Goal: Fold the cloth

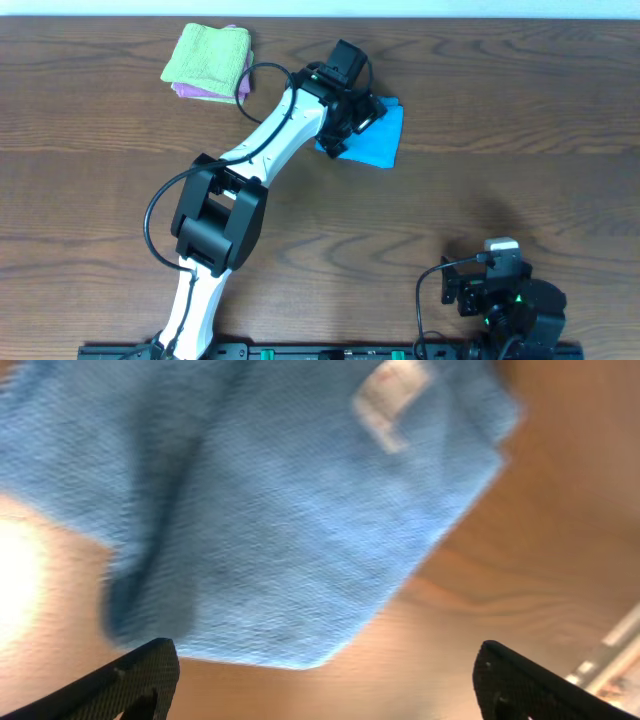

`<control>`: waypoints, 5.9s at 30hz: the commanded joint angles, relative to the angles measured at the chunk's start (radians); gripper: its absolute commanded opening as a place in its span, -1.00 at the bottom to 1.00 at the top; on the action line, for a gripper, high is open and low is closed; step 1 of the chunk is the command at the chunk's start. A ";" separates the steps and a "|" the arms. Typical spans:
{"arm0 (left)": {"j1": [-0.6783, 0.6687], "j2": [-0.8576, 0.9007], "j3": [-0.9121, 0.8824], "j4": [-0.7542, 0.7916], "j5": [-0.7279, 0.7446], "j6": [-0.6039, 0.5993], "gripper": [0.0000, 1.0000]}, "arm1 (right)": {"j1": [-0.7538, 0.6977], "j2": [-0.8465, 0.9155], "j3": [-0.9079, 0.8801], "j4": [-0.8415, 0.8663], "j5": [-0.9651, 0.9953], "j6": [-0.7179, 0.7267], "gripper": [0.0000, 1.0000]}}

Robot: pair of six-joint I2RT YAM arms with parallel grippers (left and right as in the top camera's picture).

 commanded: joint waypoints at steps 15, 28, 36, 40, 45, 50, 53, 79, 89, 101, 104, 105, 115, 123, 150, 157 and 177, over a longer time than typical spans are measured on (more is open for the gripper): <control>0.039 0.008 -0.003 -0.084 -0.106 0.048 0.97 | -0.008 -0.008 -0.005 -0.003 -0.002 0.007 0.98; 0.042 0.067 -0.003 -0.024 -0.044 0.030 1.00 | -0.008 -0.008 -0.005 -0.003 -0.002 0.007 0.98; 0.042 0.085 -0.003 -0.014 -0.034 0.031 0.51 | -0.008 -0.008 -0.005 -0.003 -0.002 0.007 0.98; 0.042 0.090 -0.003 -0.003 -0.037 0.031 0.43 | -0.008 -0.008 -0.005 -0.003 -0.002 0.007 0.99; 0.042 0.090 -0.005 -0.008 -0.040 0.031 0.38 | -0.008 -0.008 -0.005 -0.003 -0.002 0.007 0.98; 0.041 0.092 -0.020 -0.015 -0.043 0.034 0.37 | -0.008 -0.009 -0.005 -0.003 -0.002 0.007 0.98; 0.040 0.092 -0.023 -0.014 -0.050 0.034 0.28 | -0.008 -0.008 -0.005 -0.003 -0.001 0.007 0.98; 0.042 0.092 -0.024 0.158 -0.101 0.142 -0.88 | -0.008 -0.008 -0.005 -0.003 -0.002 0.007 0.98; 0.076 0.063 -0.024 0.028 -0.118 0.181 -0.88 | -0.008 -0.009 -0.005 -0.003 -0.002 0.007 0.98; 0.076 0.014 -0.024 0.016 -0.126 0.257 -0.88 | -0.008 -0.008 -0.005 -0.003 -0.002 0.007 0.98; 0.076 0.005 -0.022 0.029 -0.127 0.286 -0.88 | -0.008 -0.008 -0.005 -0.003 -0.002 0.007 0.98; 0.076 0.002 -0.021 0.030 -0.131 0.293 -0.88 | -0.008 -0.008 -0.005 -0.003 -0.002 0.007 0.99; 0.095 -0.038 -0.017 0.011 -0.250 0.364 -0.88 | -0.008 -0.009 -0.005 -0.003 -0.002 0.007 0.98; 0.115 -0.038 -0.017 0.005 -0.372 0.444 -0.88 | -0.008 -0.008 -0.005 -0.003 -0.002 0.007 0.99; 0.112 -0.038 -0.018 -0.001 -0.421 0.412 0.91 | -0.008 -0.008 -0.005 -0.003 -0.002 0.007 0.99; 0.121 -0.024 -0.066 0.106 -0.336 0.276 1.00 | -0.008 -0.008 -0.005 -0.003 -0.002 0.007 0.99; 0.093 0.069 -0.072 0.411 -0.316 0.627 0.90 | -0.008 -0.009 -0.005 -0.003 -0.002 0.007 0.98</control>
